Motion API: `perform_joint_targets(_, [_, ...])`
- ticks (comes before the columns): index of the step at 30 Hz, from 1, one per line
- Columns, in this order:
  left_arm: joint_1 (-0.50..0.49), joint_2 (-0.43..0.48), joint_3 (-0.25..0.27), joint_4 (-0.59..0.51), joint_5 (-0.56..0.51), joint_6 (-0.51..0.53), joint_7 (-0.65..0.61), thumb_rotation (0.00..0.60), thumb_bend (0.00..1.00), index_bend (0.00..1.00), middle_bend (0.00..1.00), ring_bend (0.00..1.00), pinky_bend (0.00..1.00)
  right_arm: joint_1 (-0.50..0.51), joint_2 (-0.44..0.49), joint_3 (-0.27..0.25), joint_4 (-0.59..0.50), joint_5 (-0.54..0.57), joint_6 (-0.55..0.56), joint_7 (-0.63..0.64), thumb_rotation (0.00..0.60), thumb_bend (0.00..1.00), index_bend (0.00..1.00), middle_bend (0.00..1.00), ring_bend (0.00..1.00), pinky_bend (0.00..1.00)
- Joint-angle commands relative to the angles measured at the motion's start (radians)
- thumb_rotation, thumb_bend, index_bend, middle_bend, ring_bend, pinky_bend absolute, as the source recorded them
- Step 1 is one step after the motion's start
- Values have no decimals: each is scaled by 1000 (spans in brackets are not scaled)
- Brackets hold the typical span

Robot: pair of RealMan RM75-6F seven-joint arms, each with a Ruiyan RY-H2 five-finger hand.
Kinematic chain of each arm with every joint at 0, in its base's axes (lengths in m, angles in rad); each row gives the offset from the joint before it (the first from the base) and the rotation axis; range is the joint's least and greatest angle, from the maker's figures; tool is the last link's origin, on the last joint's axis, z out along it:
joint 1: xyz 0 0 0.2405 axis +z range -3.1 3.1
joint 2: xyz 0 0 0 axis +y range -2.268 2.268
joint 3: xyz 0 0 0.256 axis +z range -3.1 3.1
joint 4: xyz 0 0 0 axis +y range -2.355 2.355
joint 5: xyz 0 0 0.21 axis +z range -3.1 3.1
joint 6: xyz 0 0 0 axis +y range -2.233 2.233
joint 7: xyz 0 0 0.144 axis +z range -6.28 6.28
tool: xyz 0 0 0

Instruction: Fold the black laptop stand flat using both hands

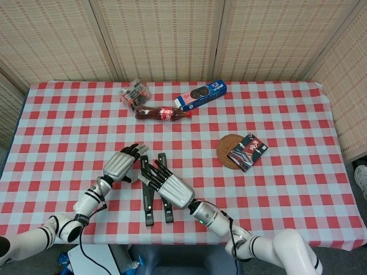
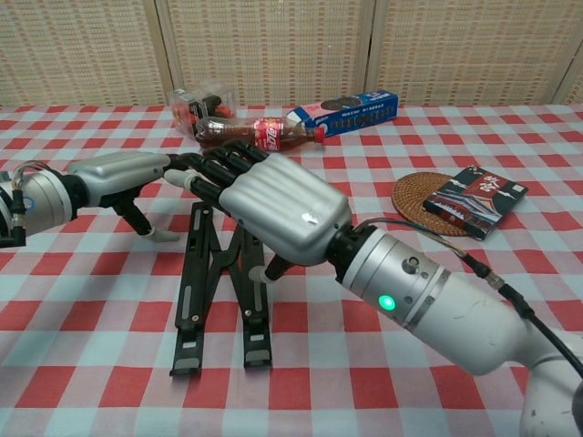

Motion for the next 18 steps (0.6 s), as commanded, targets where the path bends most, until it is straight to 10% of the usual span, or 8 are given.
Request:
perform_joint_targets(1, [18, 30, -2, -14, -16, 16, 19, 600, 236, 0, 0, 0, 158, 38, 148, -9, -170, -15, -65, 40, 600, 0, 0, 0, 0, 0])
perform_joint_targets(9, [58, 100, -9, -62, -49, 57, 60, 600, 236, 0, 0, 0, 158, 181, 426, -16, -452, 6, -373, 100, 600, 0, 0, 0, 0, 0])
perform_joint_targets(18, [90, 133, -5, -93, -62, 89, 92, 600, 236, 0, 0, 0, 158, 330, 486, -39, -462, -10, -597, 180, 600, 0, 0, 0, 0, 0])
